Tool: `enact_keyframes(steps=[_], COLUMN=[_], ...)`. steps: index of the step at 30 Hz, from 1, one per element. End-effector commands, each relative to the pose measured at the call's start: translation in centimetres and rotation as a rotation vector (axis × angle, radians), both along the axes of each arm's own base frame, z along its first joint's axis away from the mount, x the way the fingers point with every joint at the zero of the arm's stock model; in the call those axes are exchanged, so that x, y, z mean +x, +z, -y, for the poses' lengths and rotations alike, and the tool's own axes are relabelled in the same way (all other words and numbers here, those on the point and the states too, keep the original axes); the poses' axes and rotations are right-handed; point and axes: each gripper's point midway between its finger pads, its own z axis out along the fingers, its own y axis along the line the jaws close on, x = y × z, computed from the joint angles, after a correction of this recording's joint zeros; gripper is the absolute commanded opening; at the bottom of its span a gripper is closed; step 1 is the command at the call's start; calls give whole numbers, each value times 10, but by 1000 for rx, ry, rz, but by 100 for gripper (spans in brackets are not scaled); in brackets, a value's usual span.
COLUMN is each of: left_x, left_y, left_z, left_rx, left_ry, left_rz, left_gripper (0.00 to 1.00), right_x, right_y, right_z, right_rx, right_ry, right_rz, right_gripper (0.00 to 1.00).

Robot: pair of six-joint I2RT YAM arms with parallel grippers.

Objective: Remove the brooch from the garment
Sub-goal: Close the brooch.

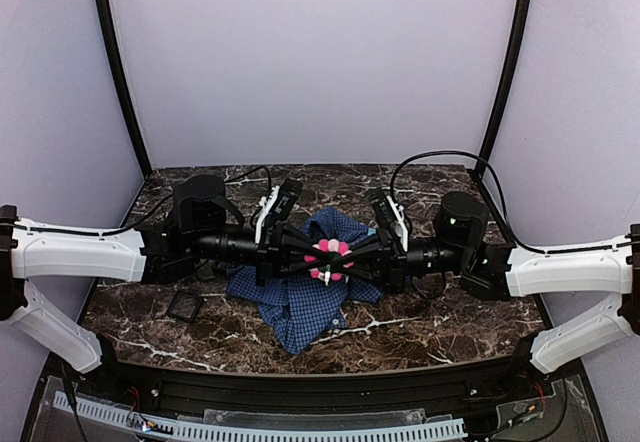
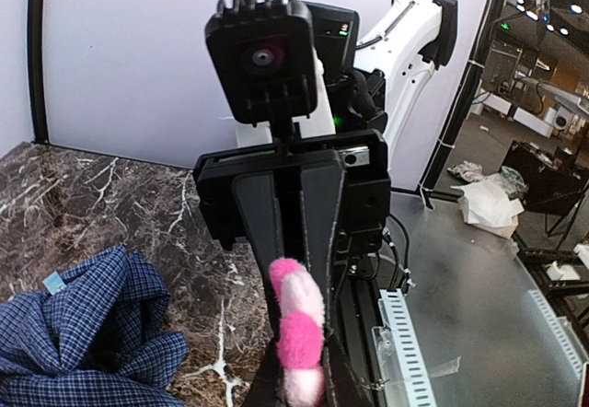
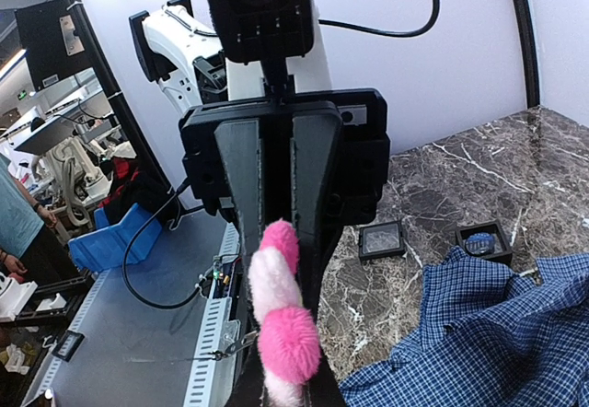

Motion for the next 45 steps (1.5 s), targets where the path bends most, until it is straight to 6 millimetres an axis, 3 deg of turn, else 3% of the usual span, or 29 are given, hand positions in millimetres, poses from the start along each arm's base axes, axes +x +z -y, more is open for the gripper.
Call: enact_keyframes(steps=[1,7,10,13,15,17,18,19,20,24,28,31,35,39,45], left_x=[1,18,32,48,61,78,85,92,94,102,122,132,143,149,149], left_y=[4,10,9,12,21,37,55,58,76,117,131,127,105,83,62], left_z=[-3,-10,-12,-14,-18,-23,-23,-25,-24,-19,-19,-18,-24,-38,-41], left_rx=[-3,-25,-21,-21,-31,-51,-75,-67,-90,-110,-94,-93,-72,-43,-8], left_ry=[11,57,77,95,117,162,179,192,188,172,208,223,326,439,479], left_rz=[9,-14,-21,-28,-30,-38,-27,-36,-24,-47,-191,-345,-458,-513,-592], left_gripper=[1,1,1,1,1,1,1,1,1,1,1,1,1,1,1], right_x=[6,13,16,32,49,73,84,93,99,101,102,105,112,103,89], right_y=[19,21,29,39,47,51,55,54,64,106,143,156,143,127,95], right_z=[0,-2,-2,5,12,18,19,20,19,23,24,23,28,32,9], right_rx=[38,39,51,71,71,47,36,19,24,80,103,92,38,27,-21], right_ry=[-31,-40,-35,-88,-149,-248,-284,-315,-331,-338,-333,-343,-401,-390,-287], right_rz=[16,16,55,76,79,66,58,38,31,-18,-123,-213,-379,-500,-658], right_gripper=[0,3,30,55,65,71,76,77,78,76,78,80,78,67,53])
